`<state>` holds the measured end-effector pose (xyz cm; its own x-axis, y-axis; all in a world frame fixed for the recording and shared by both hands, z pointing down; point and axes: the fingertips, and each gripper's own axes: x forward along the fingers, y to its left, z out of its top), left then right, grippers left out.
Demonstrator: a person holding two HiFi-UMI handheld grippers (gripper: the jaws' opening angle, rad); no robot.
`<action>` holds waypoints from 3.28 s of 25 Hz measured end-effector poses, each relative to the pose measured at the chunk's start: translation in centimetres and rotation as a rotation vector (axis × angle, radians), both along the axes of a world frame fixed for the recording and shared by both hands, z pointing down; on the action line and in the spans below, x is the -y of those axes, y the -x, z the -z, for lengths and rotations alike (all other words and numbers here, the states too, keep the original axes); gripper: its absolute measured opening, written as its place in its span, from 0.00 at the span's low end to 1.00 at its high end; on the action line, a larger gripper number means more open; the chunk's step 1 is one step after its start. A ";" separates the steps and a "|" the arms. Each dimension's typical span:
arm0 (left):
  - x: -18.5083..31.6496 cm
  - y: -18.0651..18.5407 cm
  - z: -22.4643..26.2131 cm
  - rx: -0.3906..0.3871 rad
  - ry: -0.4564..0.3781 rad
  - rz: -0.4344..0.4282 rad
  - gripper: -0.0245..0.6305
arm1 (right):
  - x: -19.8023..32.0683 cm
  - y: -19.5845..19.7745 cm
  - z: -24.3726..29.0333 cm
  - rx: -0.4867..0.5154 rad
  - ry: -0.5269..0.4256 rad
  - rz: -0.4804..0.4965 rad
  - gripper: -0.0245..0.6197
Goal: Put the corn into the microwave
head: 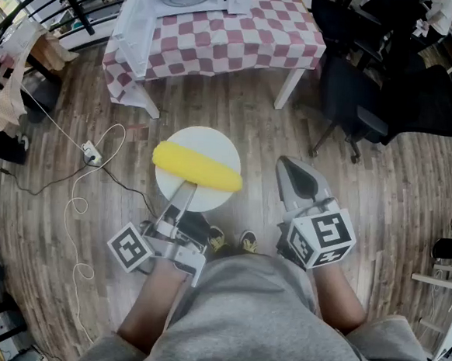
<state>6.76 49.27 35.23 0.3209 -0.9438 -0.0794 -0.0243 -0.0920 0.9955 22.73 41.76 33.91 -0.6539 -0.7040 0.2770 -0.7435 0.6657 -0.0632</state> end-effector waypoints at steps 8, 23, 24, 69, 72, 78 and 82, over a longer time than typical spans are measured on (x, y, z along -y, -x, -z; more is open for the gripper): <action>-0.1 1.3 0.2 0.000 -0.014 0.002 0.07 | -0.3 0.8 0.3 0.045 0.010 -0.030 0.03; -0.8 3.8 0.0 -0.014 -0.022 -0.001 0.07 | -1.7 3.4 0.2 0.062 0.004 -0.010 0.03; -0.7 3.8 0.0 -0.015 -0.025 -0.004 0.07 | -1.7 3.5 0.2 0.059 0.003 -0.008 0.03; 25.3 5.8 0.1 -0.004 0.009 0.004 0.07 | 25.8 6.5 -0.4 0.044 0.019 0.033 0.03; 26.7 6.0 0.0 -0.001 0.011 0.007 0.07 | 27.3 6.8 -0.5 0.045 0.019 0.039 0.03; 29.4 5.9 -0.2 0.004 0.019 0.021 0.07 | 30.0 6.8 -0.9 0.049 0.031 0.057 0.03; 31.0 5.8 -0.1 0.005 0.020 0.037 0.07 | 31.7 6.6 -1.1 0.054 0.035 0.066 0.03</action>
